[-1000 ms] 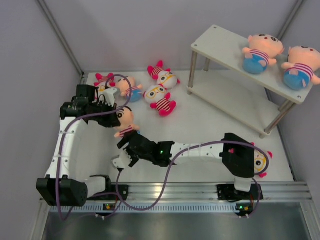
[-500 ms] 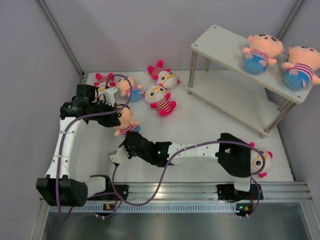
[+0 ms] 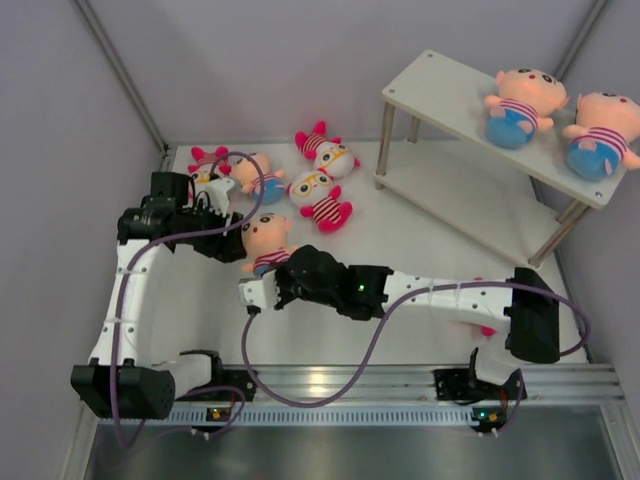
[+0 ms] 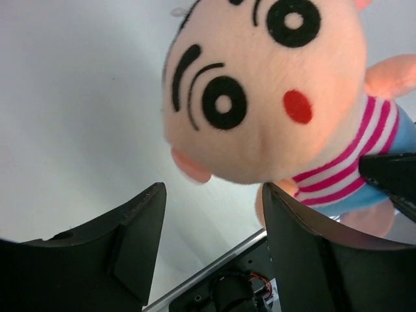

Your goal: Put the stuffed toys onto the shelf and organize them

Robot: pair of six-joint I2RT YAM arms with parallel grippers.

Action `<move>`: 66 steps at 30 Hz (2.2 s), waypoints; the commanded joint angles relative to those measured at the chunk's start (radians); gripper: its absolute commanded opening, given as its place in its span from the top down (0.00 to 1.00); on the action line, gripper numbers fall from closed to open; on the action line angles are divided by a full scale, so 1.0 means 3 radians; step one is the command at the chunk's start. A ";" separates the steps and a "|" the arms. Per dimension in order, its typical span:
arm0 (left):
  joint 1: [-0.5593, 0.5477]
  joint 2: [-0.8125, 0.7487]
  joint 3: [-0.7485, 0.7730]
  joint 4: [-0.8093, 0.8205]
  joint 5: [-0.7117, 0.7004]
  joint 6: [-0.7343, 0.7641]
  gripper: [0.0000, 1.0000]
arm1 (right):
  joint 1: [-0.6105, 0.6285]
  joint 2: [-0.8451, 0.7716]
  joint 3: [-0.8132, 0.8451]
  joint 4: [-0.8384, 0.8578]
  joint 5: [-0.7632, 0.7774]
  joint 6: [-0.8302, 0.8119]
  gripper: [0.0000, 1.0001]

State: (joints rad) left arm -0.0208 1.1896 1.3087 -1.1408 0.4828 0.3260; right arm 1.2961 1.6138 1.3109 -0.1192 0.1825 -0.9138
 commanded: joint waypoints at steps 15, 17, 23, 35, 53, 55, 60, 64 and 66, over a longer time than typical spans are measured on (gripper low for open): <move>-0.0002 -0.0534 0.0439 -0.0083 -0.1134 -0.0008 0.27 | -0.1180 -0.0522 0.1105 -0.0747 -0.0455 0.0101 1.00; -0.0002 -0.0519 0.0409 -0.0078 -0.1068 -0.0003 0.27 | -0.1491 -0.0359 0.1672 -0.0972 -0.0567 0.0075 1.00; -0.0002 -0.0529 0.0153 -0.0073 -0.0945 0.0013 0.27 | -0.2252 0.0055 0.2696 -0.1142 -0.0587 0.0054 1.00; -0.0002 -0.0427 0.0030 -0.0068 -0.0822 0.0059 0.27 | -0.3225 0.0327 0.2815 -0.1290 -0.0389 0.0060 1.00; -0.0002 -0.0437 0.0005 -0.0073 -0.0658 0.0059 0.27 | -0.3655 -0.0061 0.2232 -0.1515 -0.0245 0.0101 1.00; -0.0002 -0.0442 -0.0001 -0.0073 -0.0663 0.0074 0.27 | -0.3671 -0.0118 0.2145 -0.1505 -0.0245 0.0106 1.00; -0.0002 -0.0417 0.0020 -0.0073 -0.0633 0.0054 0.27 | -0.3712 -0.0235 0.2007 -0.1525 -0.0225 0.0111 1.00; -0.0002 -0.0427 0.0035 -0.0073 -0.0638 0.0064 0.27 | -0.3727 -0.0307 0.1930 -0.1520 -0.0240 0.0111 1.00; -0.0002 -0.0432 0.0040 -0.0078 -0.0638 0.0074 0.27 | -0.3732 -0.0338 0.1914 -0.1525 -0.0245 0.0121 1.00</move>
State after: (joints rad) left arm -0.0208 1.0756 1.3090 -1.1740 0.2726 0.3424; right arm 0.1967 1.5627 1.8900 -0.5697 0.1070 -0.8936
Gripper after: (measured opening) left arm 0.726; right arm 0.019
